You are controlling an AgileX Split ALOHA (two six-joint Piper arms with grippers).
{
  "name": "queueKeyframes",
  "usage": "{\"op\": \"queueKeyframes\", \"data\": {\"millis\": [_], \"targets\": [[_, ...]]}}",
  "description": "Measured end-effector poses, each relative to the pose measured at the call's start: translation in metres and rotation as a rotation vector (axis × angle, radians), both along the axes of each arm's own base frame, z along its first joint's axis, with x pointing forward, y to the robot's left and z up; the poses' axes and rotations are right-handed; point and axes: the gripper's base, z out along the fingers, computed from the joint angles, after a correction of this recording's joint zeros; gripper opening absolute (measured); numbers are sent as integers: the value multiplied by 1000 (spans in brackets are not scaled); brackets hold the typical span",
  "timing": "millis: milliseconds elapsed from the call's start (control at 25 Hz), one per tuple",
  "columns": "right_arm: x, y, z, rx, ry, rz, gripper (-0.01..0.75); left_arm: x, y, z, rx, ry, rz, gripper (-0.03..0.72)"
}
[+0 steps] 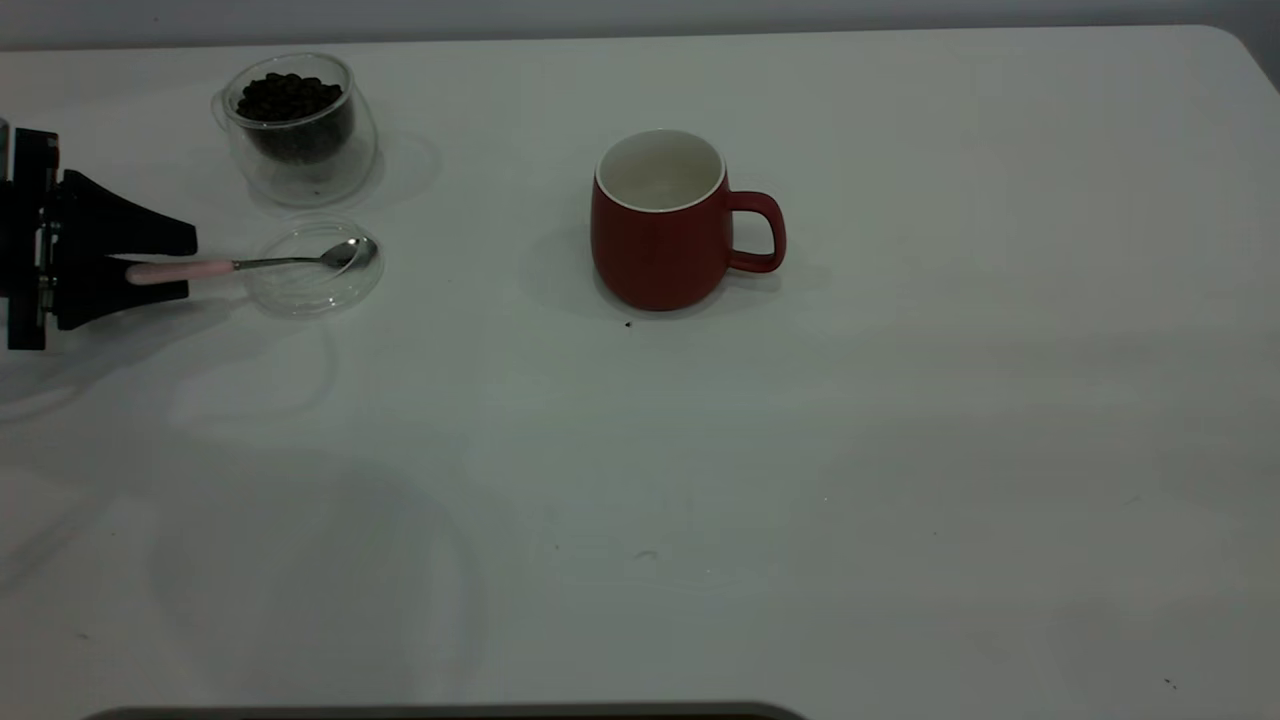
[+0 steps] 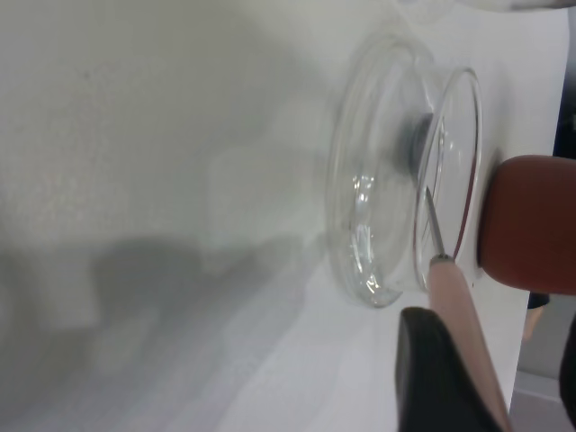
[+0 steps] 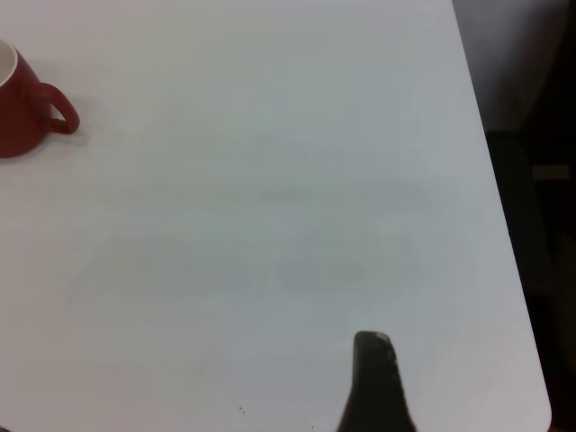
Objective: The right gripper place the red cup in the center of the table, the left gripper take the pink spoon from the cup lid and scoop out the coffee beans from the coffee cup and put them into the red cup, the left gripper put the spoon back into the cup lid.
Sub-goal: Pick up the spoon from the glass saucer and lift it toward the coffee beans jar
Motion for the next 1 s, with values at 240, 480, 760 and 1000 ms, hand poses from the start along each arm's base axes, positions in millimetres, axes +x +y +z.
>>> {"op": "queueKeyframes", "data": {"millis": [240,480,760,1000], "targets": [[0,0,0,0,0,0,588,0,0,0,-1,0,0,212],[0,0,0,0,0,0,588,0,0,0,-4,-1,-2,124],[0,0,0,0,0,0,588,-1,0,0,1,0,-15,124],[0,0,0,0,0,0,588,2,5,26,90,-48,-96,124]]}}
